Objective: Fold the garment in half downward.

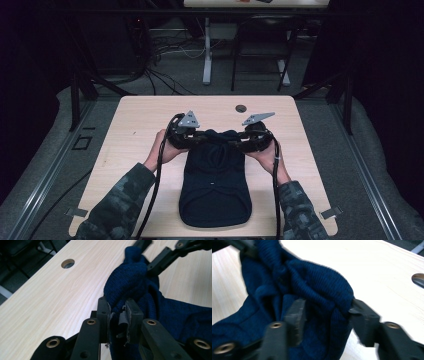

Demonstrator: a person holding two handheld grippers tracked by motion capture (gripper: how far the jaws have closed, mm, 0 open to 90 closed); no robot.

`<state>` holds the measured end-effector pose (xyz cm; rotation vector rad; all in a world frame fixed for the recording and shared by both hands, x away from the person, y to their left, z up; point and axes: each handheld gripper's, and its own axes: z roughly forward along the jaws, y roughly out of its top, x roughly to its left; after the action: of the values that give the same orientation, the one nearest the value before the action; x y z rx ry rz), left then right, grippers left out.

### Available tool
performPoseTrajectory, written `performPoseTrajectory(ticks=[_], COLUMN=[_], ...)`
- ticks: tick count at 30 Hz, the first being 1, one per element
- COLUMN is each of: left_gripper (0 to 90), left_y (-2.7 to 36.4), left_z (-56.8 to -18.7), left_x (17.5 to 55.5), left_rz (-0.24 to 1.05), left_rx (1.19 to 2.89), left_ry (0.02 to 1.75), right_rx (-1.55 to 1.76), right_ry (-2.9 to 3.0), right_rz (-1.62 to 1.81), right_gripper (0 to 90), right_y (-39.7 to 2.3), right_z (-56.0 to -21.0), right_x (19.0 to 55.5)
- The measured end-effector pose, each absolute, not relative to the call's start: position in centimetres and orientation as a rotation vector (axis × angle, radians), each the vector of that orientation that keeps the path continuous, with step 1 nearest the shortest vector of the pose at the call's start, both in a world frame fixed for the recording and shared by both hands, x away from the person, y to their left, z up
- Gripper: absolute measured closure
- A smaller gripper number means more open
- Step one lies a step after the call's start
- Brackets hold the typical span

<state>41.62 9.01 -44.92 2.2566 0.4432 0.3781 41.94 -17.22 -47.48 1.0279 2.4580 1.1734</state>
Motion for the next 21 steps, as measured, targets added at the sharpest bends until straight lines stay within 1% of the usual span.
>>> performPoseTrajectory(ticks=[1, 2, 3, 5, 6, 7, 9, 10, 12, 15, 16, 17, 18, 19, 21], left_gripper=[77.4, 77.4, 77.4, 77.4, 77.4, 77.4, 77.3, 77.3, 77.1, 76.8, 74.9, 72.1, 72.1, 67.3, 54.0], left_y=[8.9, 8.9, 8.9, 8.9, 9.0, 9.1, 9.4, 9.5, 9.7, 10.1, 10.4, 10.4, 10.5, 10.6, 10.7], left_z=[-44.9, -44.9, -44.9, -44.9, -44.9, -45.0, -45.0, -45.1, -45.2, -45.4, -45.7, -45.7, -45.9, -46.1, -46.6], left_x=[41.6, 41.6, 41.5, 41.6, 41.7, 41.7, 41.9, 41.9, 42.0, 42.1, 42.4, 42.4, 42.6, 42.8, 43.1], left_rz=[0.381, 0.383, 0.384, 0.386, 0.381, 0.38, 0.375, 0.366, 0.365, 0.35, 0.303, 0.303, 0.278, 0.249, 0.19], left_rx=[2.256, 2.26, 2.264, 2.264, 2.27, 2.265, 2.266, 2.264, 2.264, 2.257, 2.253, 2.253, 2.249, 2.245, 2.25], left_ry=[0.442, 0.433, 0.425, 0.425, 0.426, 0.434, 0.442, 0.449, 0.46, 0.478, 0.508, 0.508, 0.531, 0.55, 0.598], right_rx=[1.049, 1.049, 1.065, 1.067, 1.066, 1.066, 1.061, 1.039, 1.005, 0.979, 0.939, 0.917, 0.917, 0.91, 0.88], right_ry=[2.459, 2.459, 2.487, 2.51, 2.54, 2.54, 2.526, 2.518, 2.509, 2.491, 2.459, 2.451, 2.451, 2.433, 2.411], right_rz=[1.233, 1.233, 1.259, 1.257, 1.231, 1.231, 1.22, 1.191, 1.173, 1.15, 1.139, 1.136, 1.136, 1.138, 1.139], right_gripper=[36.3, 36.3, 34.4, 35.8, 46.5, 46.5, 60.2, 70.8, 75.2, 77.0, 77.8, 77.8, 77.9, 78.0, 78.1], right_y=[-17.4, -17.4, -17.5, -17.4, -17.2, -17.2, -17.1, -16.9, -16.4, -16.0, -15.6, -15.5, -15.5, -15.4, -15.1], right_z=[-47.5, -47.5, -47.4, -47.5, -47.7, -47.7, -47.7, -47.7, -47.5, -47.3, -46.8, -46.6, -46.6, -46.3, -45.9], right_x=[42.7, 42.7, 43.4, 43.6, 43.9, 43.9, 43.7, 43.5, 43.1, 42.7, 42.2, 42.0, 42.0, 41.7, 41.3])
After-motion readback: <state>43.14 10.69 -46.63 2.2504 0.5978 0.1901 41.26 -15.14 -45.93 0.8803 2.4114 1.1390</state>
